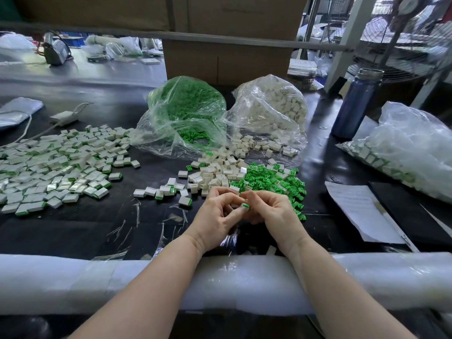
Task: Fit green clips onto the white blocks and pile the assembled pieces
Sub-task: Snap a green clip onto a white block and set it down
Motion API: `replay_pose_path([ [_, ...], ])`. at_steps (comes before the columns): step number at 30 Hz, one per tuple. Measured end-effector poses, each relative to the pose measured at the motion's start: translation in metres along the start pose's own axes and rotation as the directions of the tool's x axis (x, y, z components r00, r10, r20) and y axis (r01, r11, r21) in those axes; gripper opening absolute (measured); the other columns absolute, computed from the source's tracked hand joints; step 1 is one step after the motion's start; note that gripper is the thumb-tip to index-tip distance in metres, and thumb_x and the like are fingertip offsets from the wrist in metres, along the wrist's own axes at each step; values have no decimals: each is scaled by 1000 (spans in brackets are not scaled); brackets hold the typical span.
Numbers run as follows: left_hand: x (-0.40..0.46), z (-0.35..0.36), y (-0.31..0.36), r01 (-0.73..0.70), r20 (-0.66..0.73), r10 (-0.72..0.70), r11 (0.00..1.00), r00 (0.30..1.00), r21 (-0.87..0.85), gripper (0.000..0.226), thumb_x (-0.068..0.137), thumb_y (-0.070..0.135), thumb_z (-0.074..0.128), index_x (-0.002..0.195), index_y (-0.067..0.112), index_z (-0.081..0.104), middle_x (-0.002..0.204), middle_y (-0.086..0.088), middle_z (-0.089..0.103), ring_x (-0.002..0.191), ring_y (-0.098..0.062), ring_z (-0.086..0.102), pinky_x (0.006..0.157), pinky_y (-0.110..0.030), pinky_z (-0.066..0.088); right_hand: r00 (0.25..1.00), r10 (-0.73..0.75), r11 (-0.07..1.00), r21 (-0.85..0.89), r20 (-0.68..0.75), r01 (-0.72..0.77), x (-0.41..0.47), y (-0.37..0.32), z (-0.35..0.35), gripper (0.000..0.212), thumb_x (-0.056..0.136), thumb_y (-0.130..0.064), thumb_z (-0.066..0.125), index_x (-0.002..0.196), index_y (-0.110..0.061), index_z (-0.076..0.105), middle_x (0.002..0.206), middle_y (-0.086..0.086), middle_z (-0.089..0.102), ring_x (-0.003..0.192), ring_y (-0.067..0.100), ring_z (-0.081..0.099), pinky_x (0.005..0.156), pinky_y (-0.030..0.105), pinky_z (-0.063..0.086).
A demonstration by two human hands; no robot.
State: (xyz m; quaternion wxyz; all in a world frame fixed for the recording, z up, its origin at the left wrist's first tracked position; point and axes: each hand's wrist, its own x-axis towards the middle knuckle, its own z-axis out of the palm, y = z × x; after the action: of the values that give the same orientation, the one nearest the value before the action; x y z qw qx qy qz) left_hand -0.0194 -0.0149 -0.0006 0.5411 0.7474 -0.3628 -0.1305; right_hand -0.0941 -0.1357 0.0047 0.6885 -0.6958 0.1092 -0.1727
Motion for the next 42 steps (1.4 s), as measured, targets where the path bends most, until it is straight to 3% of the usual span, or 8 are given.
replay_pose_path([
  [5, 0, 0, 1, -2, -39, 3, 1000, 999, 29, 10, 86, 8, 62, 92, 1, 66, 110, -4, 44, 87, -13, 47, 75, -2, 41, 993, -66, 993, -106, -94, 56, 2, 4, -2, 11, 82, -6, 67, 79, -17, 70, 71, -1, 70, 65, 13, 65, 56, 21, 50],
  [10, 0, 0, 1, 12, -29, -12, 1000, 1000, 28, 12, 86, 12, 62, 91, 2, 66, 109, -2, 43, 75, -12, 46, 69, -7, 43, 990, -104, 972, -222, -91, 81, 2, 4, -3, 15, 77, -6, 72, 71, -19, 67, 68, 1, 66, 62, 13, 58, 60, 27, 50],
  [20, 1, 1, 0, 20, -35, -18, 997, 999, 70, 11, 86, 14, 63, 93, 6, 67, 107, -4, 51, 82, -19, 54, 76, -11, 45, 989, -121, 918, -390, -84, 79, 5, 6, 0, 23, 85, -8, 64, 70, -23, 57, 67, -10, 55, 57, -3, 50, 59, 11, 39],
  [24, 1, 0, -2, 27, -139, -19, 998, 990, 55, 13, 85, 13, 64, 97, 12, 69, 92, -2, 66, 87, -17, 62, 78, -16, 50, 973, -178, 914, -390, -146, 109, 3, 4, -2, 17, 84, -9, 66, 72, -20, 60, 67, -8, 58, 58, -2, 51, 59, 12, 43],
  [28, 1, -2, -5, 57, -296, -31, 995, 955, 79, 26, 85, 12, 63, 111, 13, 66, 101, -1, 68, 90, -14, 64, 85, -27, 53, 943, -222, 909, -402, -247, 109, 2, 2, -5, 17, 82, -9, 69, 70, -19, 61, 67, -3, 60, 58, 1, 51, 57, 13, 44],
  [33, 2, -9, -9, 132, -574, 15, 968, 819, 213, 23, 85, 7, 63, 107, 13, 69, 101, -3, 63, 86, -12, 57, 82, -18, 45, 907, -267, 852, -519, -326, 64, 4, 6, -6, 10, 81, -13, 70, 72, -12, 64, 75, 4, 63, 70, 17, 57, 67, 26, 48],
  [37, 3, -10, -11, 208, -620, -18, 950, 784, 235, 22, 86, 2, 60, 104, 10, 69, 105, -6, 55, 80, -10, 52, 78, -9, 38, 853, -302, 807, -590, -426, -10, 5, 7, -9, 13, 82, -14, 68, 71, -15, 61, 76, 1, 60, 69, 15, 53, 67, 27, 43],
  [42, 4, -10, -14, 316, -642, -70, 907, 764, 278, 24, 85, -3, 52, 104, 0, 67, 114, -11, 48, 96, -19, 47, 84, -12, 33, 844, -306, 747, -661, -441, -74, 5, 7, -9, 14, 82, -12, 67, 72, -19, 58, 77, -8, 53, 78, 18, 53, 81, 37, 44],
])
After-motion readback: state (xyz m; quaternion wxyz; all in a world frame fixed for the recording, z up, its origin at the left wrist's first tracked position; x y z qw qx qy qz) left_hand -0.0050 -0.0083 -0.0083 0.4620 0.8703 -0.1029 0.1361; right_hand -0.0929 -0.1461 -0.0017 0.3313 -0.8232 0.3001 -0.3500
